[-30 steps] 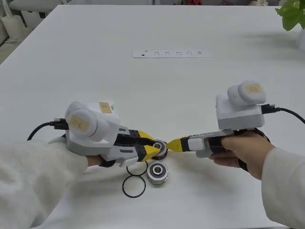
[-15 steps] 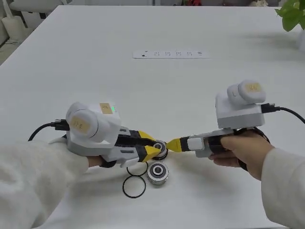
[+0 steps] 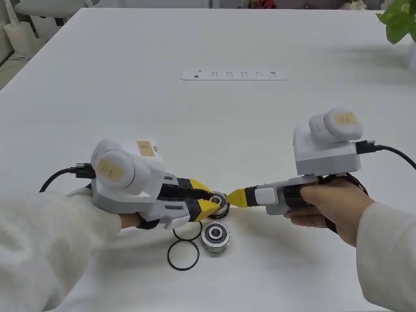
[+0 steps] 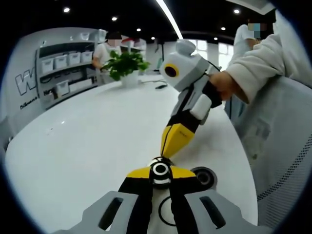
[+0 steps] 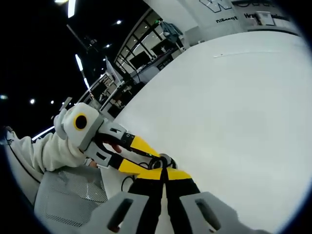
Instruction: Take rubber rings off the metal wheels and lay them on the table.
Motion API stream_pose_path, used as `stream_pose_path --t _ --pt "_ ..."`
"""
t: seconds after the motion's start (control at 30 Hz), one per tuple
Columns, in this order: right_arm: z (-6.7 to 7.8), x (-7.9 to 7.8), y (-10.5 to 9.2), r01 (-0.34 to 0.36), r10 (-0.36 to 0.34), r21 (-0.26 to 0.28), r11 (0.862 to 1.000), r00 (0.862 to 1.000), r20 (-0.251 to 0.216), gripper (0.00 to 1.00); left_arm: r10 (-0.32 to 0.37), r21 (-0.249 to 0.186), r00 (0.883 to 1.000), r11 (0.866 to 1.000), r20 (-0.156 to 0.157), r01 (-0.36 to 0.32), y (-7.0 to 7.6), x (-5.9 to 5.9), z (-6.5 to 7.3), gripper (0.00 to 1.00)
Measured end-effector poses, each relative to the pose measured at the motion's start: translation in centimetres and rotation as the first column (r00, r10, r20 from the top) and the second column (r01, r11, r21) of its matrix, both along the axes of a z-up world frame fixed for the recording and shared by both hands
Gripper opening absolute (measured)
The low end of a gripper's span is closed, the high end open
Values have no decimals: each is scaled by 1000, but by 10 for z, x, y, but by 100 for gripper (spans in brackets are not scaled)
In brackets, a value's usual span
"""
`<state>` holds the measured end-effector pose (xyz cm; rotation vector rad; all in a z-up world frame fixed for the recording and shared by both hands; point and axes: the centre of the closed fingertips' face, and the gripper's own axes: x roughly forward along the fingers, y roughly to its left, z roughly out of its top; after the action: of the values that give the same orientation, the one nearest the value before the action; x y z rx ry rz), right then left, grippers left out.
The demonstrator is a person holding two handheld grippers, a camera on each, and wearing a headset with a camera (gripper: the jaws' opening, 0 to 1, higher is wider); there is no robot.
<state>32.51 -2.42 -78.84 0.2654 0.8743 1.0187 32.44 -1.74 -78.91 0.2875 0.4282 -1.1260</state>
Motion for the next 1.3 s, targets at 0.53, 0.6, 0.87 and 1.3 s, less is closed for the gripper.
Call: stream_pose_path --t 0.53,0.6,0.87,1.3 --pt "2 0 2 -6 6 -2 1000 1000 5 0 3 3 1000 1000 2 -3 0 0 0 13" --pt "2 0 2 -7 7 -1 1000 1000 6 0 3 3 1000 1000 2 -3 0 0 0 13" --pt "3 1 2 -4 4 12 1000 1000 -4 0 3 3 1000 1000 2 -3 0 0 0 13" --pt "7 -2 7 -14 14 28 1000 1000 -3 0 2 3 1000 1000 2 -2 0 0 0 13"
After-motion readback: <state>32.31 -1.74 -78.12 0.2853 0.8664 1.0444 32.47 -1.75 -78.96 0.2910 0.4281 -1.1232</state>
